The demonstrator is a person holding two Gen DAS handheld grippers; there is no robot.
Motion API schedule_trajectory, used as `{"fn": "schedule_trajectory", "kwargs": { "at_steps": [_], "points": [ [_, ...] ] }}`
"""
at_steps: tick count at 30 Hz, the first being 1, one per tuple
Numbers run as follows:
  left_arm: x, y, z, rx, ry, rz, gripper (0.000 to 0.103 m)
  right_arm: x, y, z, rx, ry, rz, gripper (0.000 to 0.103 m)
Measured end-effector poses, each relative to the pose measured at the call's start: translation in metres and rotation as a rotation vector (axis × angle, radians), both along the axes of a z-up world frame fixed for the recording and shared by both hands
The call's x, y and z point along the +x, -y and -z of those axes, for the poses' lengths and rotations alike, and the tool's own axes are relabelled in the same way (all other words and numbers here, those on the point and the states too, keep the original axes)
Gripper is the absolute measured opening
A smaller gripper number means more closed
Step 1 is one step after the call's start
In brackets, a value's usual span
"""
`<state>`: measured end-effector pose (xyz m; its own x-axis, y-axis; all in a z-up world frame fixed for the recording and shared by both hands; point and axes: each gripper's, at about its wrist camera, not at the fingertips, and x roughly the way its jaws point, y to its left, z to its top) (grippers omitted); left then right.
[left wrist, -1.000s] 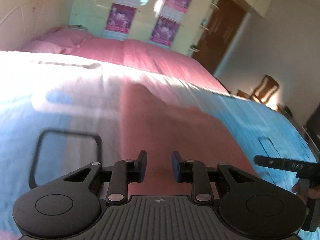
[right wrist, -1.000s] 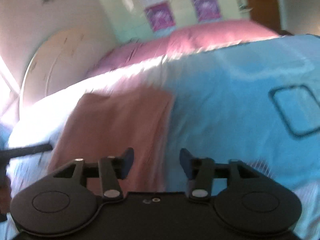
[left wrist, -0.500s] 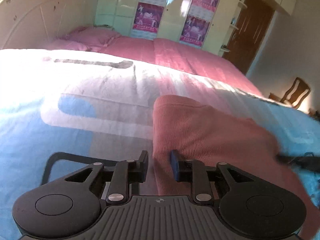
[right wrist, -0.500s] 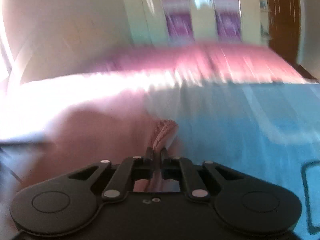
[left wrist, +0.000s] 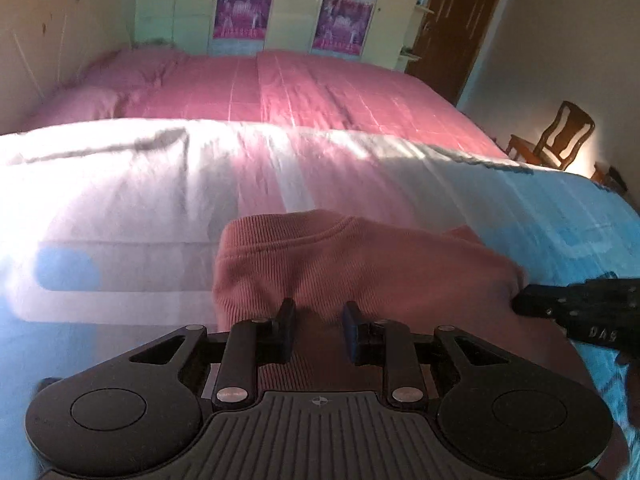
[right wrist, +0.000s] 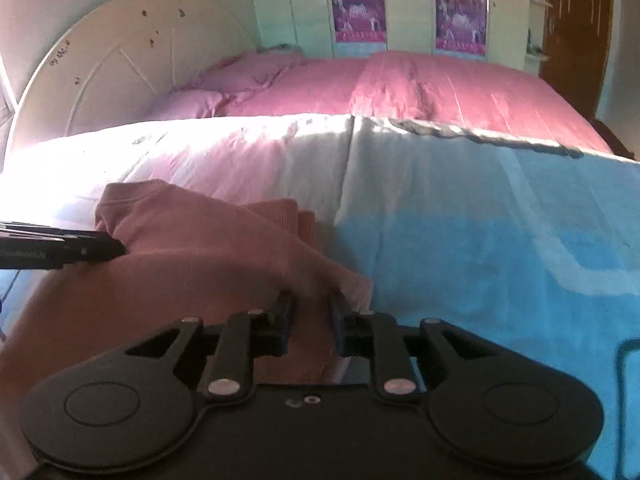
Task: Fold small clothes
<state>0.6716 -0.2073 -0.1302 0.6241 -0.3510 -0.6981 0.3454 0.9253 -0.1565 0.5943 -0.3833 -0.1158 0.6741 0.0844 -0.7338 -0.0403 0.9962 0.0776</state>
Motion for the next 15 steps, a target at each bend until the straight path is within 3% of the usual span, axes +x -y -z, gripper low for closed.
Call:
{"fn": "schedule_trajectory", "kwargs": {
  "at_steps": [2,5,6,8,9,11,13,15],
  "points": [
    [-0.033,-0.003,-0.009,0.0,0.062,0.057,0.026,-0.025,-0.012,-0.016,-0.001,0.054,-0.022,0.023],
    [-0.088,-0.008,-0.007,-0.027,0.078,0.114,0.026,-0.067,-0.036,-0.025,0.029,0.104,-0.117,0.023],
    [-0.103,-0.007,-0.003,-0.004,0.079,0.131,0.026,-0.082,-0.045,-0.024,0.034,0.105,-0.157,0.019],
    [-0.131,-0.008,0.008,0.043,0.086,0.099,0.026,-0.103,-0.058,-0.011,-0.018,0.059,-0.215,0.017],
    [-0.137,-0.013,0.01,0.012,0.078,0.081,0.026,-0.112,-0.061,0.001,-0.075,0.019,-0.226,0.016],
    [-0.148,-0.019,0.005,-0.001,0.06,0.042,0.027,-0.131,-0.066,0.013,-0.147,0.056,-0.227,0.017],
    [-0.157,-0.02,-0.004,0.008,0.071,0.015,0.027,-0.141,-0.074,0.002,-0.178,0.052,-0.208,0.019],
    [-0.168,-0.022,-0.007,0.01,0.064,0.007,0.027,-0.155,-0.076,-0.017,-0.161,0.106,-0.191,0.021]
  ]
}}
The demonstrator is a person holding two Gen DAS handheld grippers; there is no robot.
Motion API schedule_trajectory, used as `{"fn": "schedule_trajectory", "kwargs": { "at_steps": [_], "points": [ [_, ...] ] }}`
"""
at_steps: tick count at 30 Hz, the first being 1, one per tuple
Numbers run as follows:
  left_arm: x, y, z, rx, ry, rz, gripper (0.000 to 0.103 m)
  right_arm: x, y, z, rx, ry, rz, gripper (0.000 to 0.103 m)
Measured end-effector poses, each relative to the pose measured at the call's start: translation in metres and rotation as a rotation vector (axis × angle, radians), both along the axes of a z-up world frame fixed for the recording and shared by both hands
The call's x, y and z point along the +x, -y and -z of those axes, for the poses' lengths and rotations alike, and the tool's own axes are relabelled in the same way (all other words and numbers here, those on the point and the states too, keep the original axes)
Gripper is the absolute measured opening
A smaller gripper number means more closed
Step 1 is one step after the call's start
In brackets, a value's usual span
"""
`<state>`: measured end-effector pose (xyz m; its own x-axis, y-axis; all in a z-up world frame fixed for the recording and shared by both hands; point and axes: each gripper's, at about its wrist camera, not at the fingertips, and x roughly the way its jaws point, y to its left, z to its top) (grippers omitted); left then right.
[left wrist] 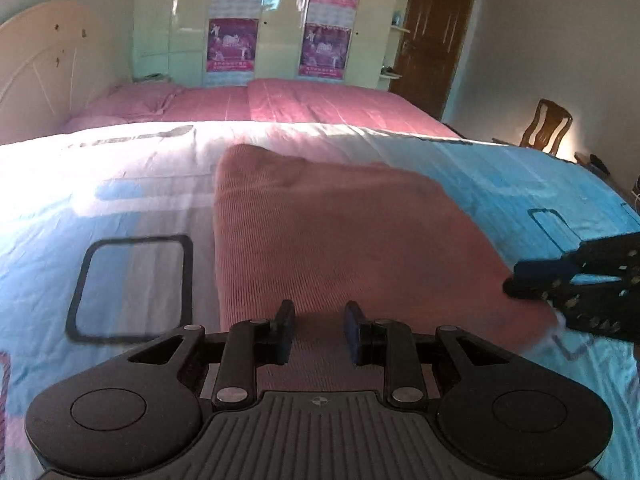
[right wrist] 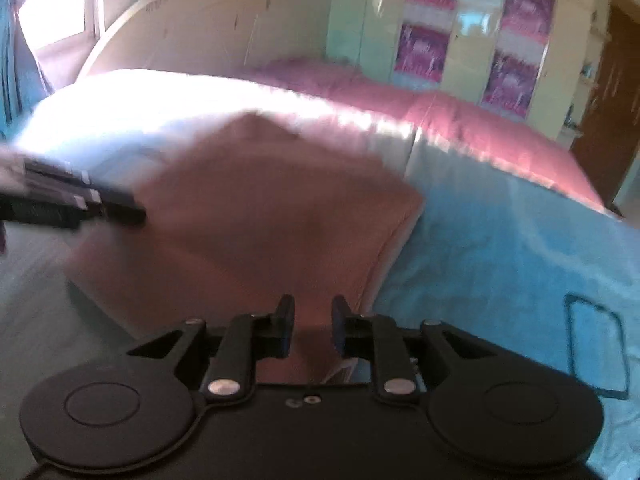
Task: Fold small clothes
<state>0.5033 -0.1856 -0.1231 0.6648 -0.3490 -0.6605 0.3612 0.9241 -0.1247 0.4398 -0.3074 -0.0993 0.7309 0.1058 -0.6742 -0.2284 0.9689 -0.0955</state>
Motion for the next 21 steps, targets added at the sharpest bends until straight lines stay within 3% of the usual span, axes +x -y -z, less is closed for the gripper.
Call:
{"fn": "schedule_trajectory", "kwargs": {
  "at_steps": [3,6,10,14,17,21],
  "points": [
    [-0.016,-0.005,0.01,0.031,-0.04,-0.018,0.027,-0.015,0.003,-0.004,0.017,-0.024,0.012,0.02],
    [-0.023,-0.006,0.029,0.057,-0.091,-0.043,0.027,-0.012,0.003,0.021,-0.021,-0.132,0.031,0.017],
    [-0.029,-0.011,0.027,0.044,-0.097,-0.072,0.027,-0.006,-0.001,0.018,-0.029,-0.134,0.041,0.016],
    [-0.027,-0.011,0.029,0.048,-0.102,-0.078,0.027,-0.012,-0.006,-0.001,-0.002,-0.062,0.036,0.021],
    [-0.025,-0.009,0.028,0.053,-0.104,-0.081,0.027,0.001,-0.005,0.021,-0.052,-0.164,0.061,0.02],
    [-0.026,-0.006,0.027,0.066,-0.106,-0.087,0.027,0.001,-0.004,0.023,-0.035,-0.15,0.064,0.021]
  ]
}}
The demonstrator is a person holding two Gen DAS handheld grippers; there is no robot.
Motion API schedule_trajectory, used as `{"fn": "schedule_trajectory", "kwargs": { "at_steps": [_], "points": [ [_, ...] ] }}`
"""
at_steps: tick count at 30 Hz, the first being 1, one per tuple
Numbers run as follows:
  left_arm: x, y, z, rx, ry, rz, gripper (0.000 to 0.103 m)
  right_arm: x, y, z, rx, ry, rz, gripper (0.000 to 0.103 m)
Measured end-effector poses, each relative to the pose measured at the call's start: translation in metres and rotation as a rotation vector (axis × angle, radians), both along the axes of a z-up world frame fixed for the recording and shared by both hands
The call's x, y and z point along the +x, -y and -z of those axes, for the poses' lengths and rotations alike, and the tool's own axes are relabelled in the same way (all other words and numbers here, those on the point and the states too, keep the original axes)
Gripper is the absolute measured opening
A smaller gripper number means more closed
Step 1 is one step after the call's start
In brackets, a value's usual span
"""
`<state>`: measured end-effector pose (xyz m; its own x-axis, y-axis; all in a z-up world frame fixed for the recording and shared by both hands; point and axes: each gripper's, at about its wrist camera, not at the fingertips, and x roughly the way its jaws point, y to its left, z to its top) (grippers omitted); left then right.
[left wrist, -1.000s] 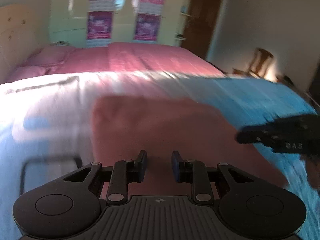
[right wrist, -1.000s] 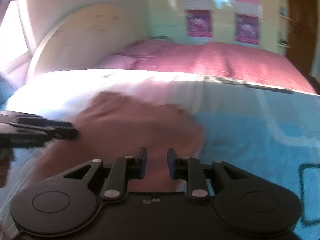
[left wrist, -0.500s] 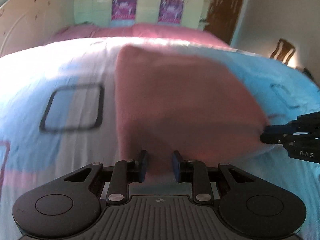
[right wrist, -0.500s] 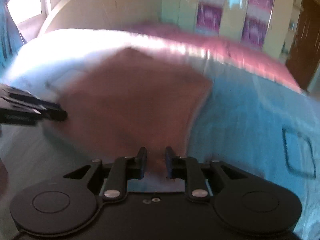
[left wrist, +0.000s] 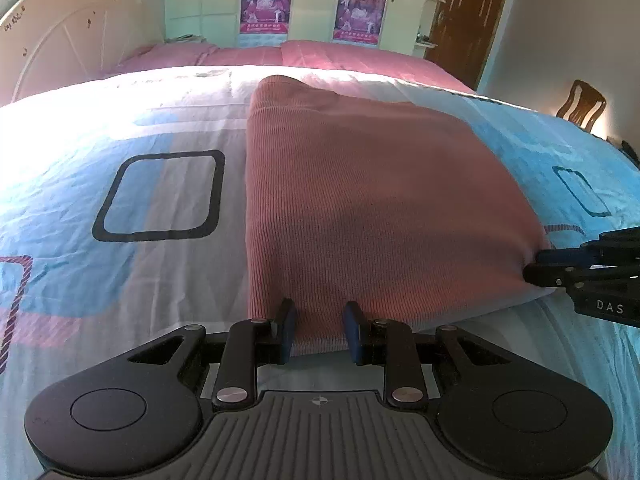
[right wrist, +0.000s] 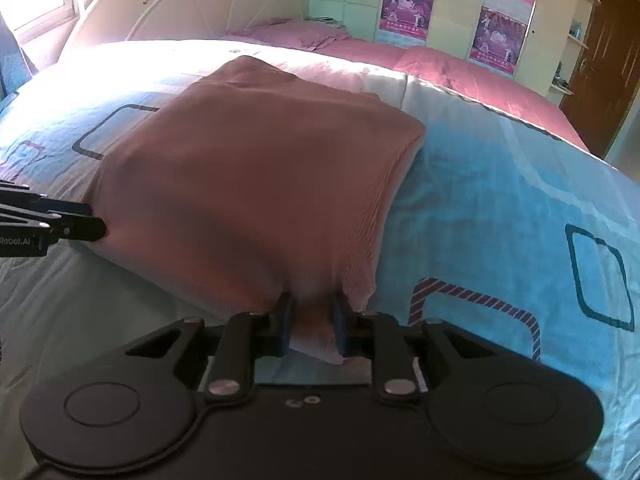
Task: Fold small clothes
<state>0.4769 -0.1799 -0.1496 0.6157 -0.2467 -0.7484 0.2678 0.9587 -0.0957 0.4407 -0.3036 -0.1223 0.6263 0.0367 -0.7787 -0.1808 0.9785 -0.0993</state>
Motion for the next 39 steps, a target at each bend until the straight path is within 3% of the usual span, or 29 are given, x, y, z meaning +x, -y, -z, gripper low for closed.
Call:
{"fn": "schedule_trajectory", "kwargs": {
  "at_steps": [5,8,11,16,19,20,21,24,27,31,33,34,36,38,39],
  "points": [
    [-0.002,0.001,-0.014,0.027,0.025,-0.029,0.03,0.001,0.003,-0.011,0.018,0.008,-0.011,0.022],
    [0.0,-0.007,-0.028,0.018,0.107,-0.081,0.082,-0.003,0.007,-0.034,0.042,0.128,0.001,0.045],
    [0.018,-0.01,-0.034,0.02,0.117,-0.092,0.083,0.009,0.028,-0.042,0.136,0.175,0.05,0.044],
    [0.053,-0.011,-0.026,-0.041,0.075,-0.114,0.083,0.04,0.052,-0.029,0.26,0.155,0.114,0.033],
    [0.072,-0.01,-0.004,-0.06,-0.014,-0.124,0.083,0.056,0.052,-0.006,0.244,0.088,0.125,0.026],
    [0.075,-0.01,0.003,-0.079,-0.043,-0.137,0.088,0.063,0.052,0.009,0.223,0.03,0.127,0.028],
    [0.078,-0.012,0.005,-0.093,-0.061,-0.161,0.089,0.064,0.056,0.015,0.258,0.039,0.132,0.027],
    [0.075,-0.006,-0.005,-0.045,-0.033,-0.143,0.089,0.064,0.06,0.002,0.263,0.034,0.127,0.027],
    [0.071,-0.008,-0.015,-0.051,0.011,-0.108,0.089,0.055,0.069,-0.012,0.293,0.115,0.117,0.034],
    [0.091,-0.014,-0.019,-0.129,-0.005,-0.056,0.089,0.067,0.098,0.001,0.46,0.052,0.143,0.04],
    [0.103,-0.018,-0.015,-0.192,-0.043,-0.041,0.089,0.073,0.113,0.006,0.57,0.02,0.14,0.062],
    [0.107,-0.021,-0.012,-0.233,-0.066,-0.028,0.089,0.076,0.118,0.01,0.602,0.009,0.138,0.064],
    [0.114,-0.022,-0.006,-0.255,-0.098,-0.027,0.089,0.081,0.122,0.014,0.612,-0.023,0.129,0.06],
    [0.119,-0.019,-0.001,-0.228,-0.113,-0.007,0.088,0.085,0.125,0.02,0.627,-0.064,0.099,0.06],
    [0.121,-0.016,0.003,-0.219,-0.125,0.005,0.083,0.088,0.127,0.02,0.644,-0.069,0.088,0.058]
  ]
}}
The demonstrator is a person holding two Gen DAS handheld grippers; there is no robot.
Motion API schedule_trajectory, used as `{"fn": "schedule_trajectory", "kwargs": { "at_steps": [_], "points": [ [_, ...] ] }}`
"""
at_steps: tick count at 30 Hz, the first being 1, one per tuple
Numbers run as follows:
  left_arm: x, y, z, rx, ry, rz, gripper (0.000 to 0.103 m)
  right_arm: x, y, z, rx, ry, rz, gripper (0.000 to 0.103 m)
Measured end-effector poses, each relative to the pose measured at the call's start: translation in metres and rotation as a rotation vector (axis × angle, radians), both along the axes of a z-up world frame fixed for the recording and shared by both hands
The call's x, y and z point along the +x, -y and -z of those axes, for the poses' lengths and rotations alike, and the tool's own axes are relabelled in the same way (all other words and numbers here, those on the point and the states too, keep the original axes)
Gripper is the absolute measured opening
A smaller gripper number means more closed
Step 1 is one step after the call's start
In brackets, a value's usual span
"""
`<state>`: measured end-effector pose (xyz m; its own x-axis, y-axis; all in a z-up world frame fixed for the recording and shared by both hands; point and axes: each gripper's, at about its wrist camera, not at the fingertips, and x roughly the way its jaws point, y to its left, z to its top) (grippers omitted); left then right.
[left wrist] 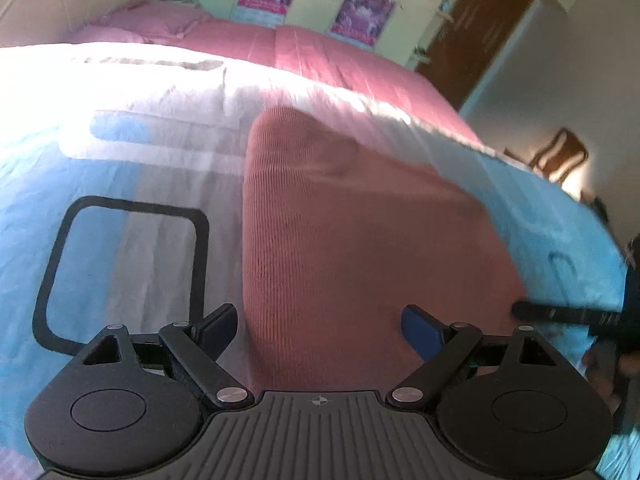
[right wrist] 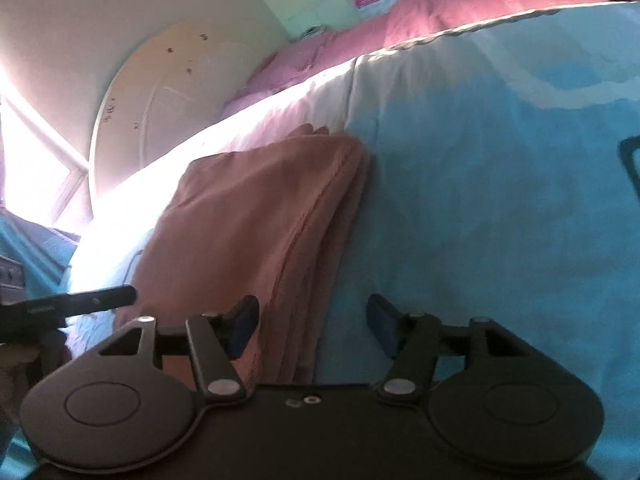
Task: Fold small clothes
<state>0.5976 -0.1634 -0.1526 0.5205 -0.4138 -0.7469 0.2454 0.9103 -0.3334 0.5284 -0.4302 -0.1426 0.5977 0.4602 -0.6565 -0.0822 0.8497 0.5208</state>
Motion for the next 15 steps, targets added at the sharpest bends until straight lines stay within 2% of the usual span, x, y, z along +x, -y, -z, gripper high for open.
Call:
{"fn": "schedule_trajectory", "kwargs": {
  "at_steps": [3,6,10,14,15],
  "points": [
    [0.003,0.0,0.008,-0.047,-0.036,0.0,0.079,0.016,0.004,0.004,0.088,-0.034,-0.038,0.054],
    [0.006,0.0,0.011,-0.055,-0.044,0.007,0.079,0.026,-0.002,0.006,0.091,-0.044,-0.061,0.054],
    [0.009,-0.001,0.01,-0.068,-0.055,0.027,0.079,0.032,0.0,0.008,0.16,-0.087,-0.087,0.054],
    [0.011,-0.009,0.011,-0.103,-0.073,0.056,0.076,0.021,0.016,0.012,0.189,-0.113,-0.116,0.039],
    [0.013,-0.01,0.012,-0.117,-0.079,0.052,0.076,0.02,0.019,0.015,0.21,-0.113,-0.107,0.039]
  ]
}}
